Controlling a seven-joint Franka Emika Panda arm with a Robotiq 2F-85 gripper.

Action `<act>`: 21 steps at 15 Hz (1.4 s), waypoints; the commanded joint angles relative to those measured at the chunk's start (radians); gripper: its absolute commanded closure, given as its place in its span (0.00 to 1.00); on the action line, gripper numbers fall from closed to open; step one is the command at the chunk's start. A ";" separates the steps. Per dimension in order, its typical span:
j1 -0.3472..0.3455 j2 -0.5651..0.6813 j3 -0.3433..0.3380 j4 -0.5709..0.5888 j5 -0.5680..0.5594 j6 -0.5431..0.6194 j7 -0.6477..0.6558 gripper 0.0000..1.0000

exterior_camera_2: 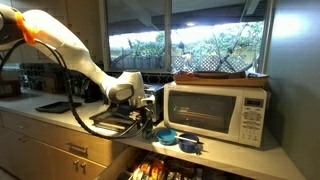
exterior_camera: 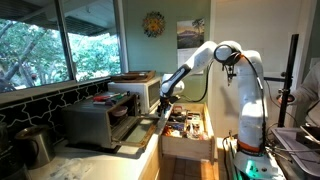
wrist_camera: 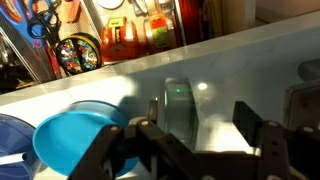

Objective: Pick up the packaged cello tape and put it on the tray in the oven

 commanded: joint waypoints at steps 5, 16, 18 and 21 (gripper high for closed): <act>-0.019 0.017 0.011 0.024 0.004 0.006 0.017 0.26; -0.009 -0.028 0.008 -0.020 -0.058 0.052 0.034 0.89; 0.005 -0.134 0.003 -0.104 -0.156 0.105 0.019 0.88; 0.006 -0.296 0.006 -0.195 -0.288 0.088 -0.046 0.89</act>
